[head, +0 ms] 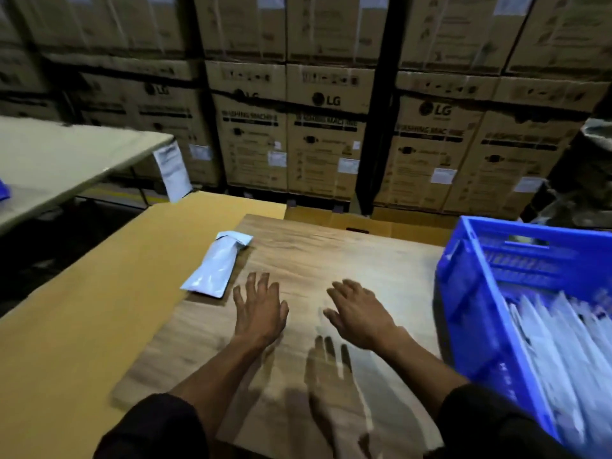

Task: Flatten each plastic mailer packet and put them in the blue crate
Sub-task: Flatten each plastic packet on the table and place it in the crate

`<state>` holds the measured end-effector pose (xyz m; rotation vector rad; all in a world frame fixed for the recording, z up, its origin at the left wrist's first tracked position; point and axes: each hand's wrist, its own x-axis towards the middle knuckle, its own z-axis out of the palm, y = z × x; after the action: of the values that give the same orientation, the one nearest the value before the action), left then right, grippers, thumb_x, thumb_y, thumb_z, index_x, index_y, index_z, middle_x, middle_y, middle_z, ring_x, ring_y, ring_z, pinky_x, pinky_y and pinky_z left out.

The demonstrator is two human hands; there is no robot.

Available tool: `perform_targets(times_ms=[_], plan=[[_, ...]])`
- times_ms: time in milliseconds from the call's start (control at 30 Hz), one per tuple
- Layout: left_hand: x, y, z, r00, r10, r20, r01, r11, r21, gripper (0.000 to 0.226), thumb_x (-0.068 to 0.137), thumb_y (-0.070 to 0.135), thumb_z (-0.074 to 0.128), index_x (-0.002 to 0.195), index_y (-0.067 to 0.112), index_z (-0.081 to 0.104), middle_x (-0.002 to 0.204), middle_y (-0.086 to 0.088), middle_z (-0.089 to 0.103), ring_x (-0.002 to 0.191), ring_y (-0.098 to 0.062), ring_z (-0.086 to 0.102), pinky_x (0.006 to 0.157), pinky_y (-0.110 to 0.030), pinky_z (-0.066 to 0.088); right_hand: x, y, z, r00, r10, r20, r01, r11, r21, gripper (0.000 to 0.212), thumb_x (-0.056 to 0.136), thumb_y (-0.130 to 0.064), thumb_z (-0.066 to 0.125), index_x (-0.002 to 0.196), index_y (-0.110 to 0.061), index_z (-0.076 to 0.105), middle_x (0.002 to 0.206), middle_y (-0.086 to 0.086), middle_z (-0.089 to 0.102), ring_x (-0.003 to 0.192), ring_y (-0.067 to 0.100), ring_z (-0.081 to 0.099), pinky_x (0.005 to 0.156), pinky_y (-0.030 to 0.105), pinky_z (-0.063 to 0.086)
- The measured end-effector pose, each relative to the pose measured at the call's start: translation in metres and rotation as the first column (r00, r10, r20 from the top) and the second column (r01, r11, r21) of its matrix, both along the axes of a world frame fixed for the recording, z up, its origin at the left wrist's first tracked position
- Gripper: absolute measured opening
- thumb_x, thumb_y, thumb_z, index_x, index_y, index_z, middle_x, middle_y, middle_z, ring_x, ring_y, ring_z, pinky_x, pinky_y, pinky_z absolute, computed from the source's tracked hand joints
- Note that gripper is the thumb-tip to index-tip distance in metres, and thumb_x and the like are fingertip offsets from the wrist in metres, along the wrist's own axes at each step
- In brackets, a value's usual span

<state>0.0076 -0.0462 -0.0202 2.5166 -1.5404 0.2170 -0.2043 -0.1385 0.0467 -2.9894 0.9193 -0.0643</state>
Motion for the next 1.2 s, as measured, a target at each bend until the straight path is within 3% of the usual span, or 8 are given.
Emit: perform_targets(times_ms=[167,300,400,600,767,933,1100,1200], plan=[[0.082,0.009,-0.034,0.999,0.025,0.038,-0.027,0.998,0.049,0.067,0.078,0.037,0.077,0.134,0.004,0.060,0.153,-0.021,0.043,0.146,-0.042,0.032,0.113,-0.067,0.021,0.052,0.020,-0.046,0.999,-0.036,-0.023,0.036,0.999,0.015,0.054,0.095,-0.048,0.032,0.127,-0.015,0.061,0.140,0.009,0.056,0.134,0.034,0.049,0.101,0.052,0.047],[0.132,0.000,-0.051,0.999,-0.004,0.050,0.003,1.000,0.025,0.083,0.078,0.038,0.077,0.145,0.000,0.047,0.162,-0.024,0.025,0.150,-0.046,0.018,0.116,-0.067,0.009,0.081,0.025,-0.069,0.996,-0.072,-0.044,0.074,0.997,0.035,0.057,0.096,-0.050,0.032,0.137,-0.017,0.051,0.152,0.006,0.045,0.143,0.031,0.038,0.110,0.055,0.036],[0.157,-0.010,-0.052,0.998,0.055,0.008,-0.055,0.998,0.037,0.091,0.083,0.044,0.072,0.154,0.002,0.032,0.164,-0.024,0.018,0.149,-0.049,0.014,0.116,-0.067,0.004,0.092,0.026,-0.076,0.995,-0.073,-0.063,0.074,0.997,0.020,0.054,0.095,-0.049,0.034,0.135,-0.018,0.052,0.150,0.006,0.047,0.140,0.031,0.041,0.109,0.054,0.039],[0.174,-0.020,-0.064,0.966,0.135,-0.221,-0.131,0.991,0.036,0.092,0.078,0.036,0.078,0.149,0.000,0.034,0.150,-0.028,0.038,0.130,-0.048,0.043,0.098,-0.063,0.038,0.093,0.018,-0.083,0.991,-0.107,-0.080,0.110,0.993,0.038,0.053,0.094,-0.046,0.037,0.136,-0.016,0.052,0.150,0.008,0.047,0.139,0.031,0.043,0.106,0.050,0.043],[0.152,-0.010,-0.068,0.967,-0.194,-0.162,0.182,0.979,-0.091,0.081,0.078,0.039,0.048,0.149,0.001,0.035,0.141,-0.025,0.049,0.118,-0.040,0.056,0.097,-0.054,0.044,0.090,0.019,-0.074,0.990,-0.142,0.014,0.141,0.989,0.033,0.054,0.096,-0.042,0.035,0.134,-0.010,0.057,0.143,0.011,0.055,0.131,0.032,0.052,0.102,0.047,0.047],[0.098,0.006,-0.073,0.810,-0.584,-0.056,0.572,0.808,-0.141,0.085,0.076,0.042,0.055,0.150,0.004,0.040,0.150,-0.016,0.047,0.126,-0.036,0.053,0.104,-0.053,0.040,0.074,0.030,-0.066,0.971,-0.150,0.184,0.155,0.988,-0.009,0.049,0.098,-0.037,0.037,0.131,-0.009,0.059,0.141,0.010,0.056,0.132,0.029,0.049,0.105,0.050,0.039],[0.052,0.022,-0.063,0.671,-0.728,-0.137,0.729,0.682,-0.054,0.088,0.072,0.044,0.049,0.152,0.011,0.031,0.152,-0.007,0.046,0.129,-0.028,0.048,0.107,-0.055,0.040,0.027,0.047,-0.068,0.958,-0.153,0.241,0.165,0.986,-0.029,0.062,0.105,-0.046,0.017,0.129,-0.008,0.059,0.145,0.012,0.051,0.137,0.027,0.043,0.108,0.052,0.034],[0.036,0.028,-0.061,0.637,-0.749,-0.183,0.763,0.646,0.018,0.088,0.074,0.043,0.046,0.155,0.015,0.026,0.158,-0.003,0.039,0.137,-0.028,0.044,0.113,-0.057,0.032,-0.002,0.058,-0.076,0.958,-0.182,0.220,0.189,0.982,-0.009,0.059,0.106,-0.045,0.020,0.131,-0.009,0.059,0.147,0.012,0.051,0.136,0.028,0.045,0.108,0.049,0.033]])
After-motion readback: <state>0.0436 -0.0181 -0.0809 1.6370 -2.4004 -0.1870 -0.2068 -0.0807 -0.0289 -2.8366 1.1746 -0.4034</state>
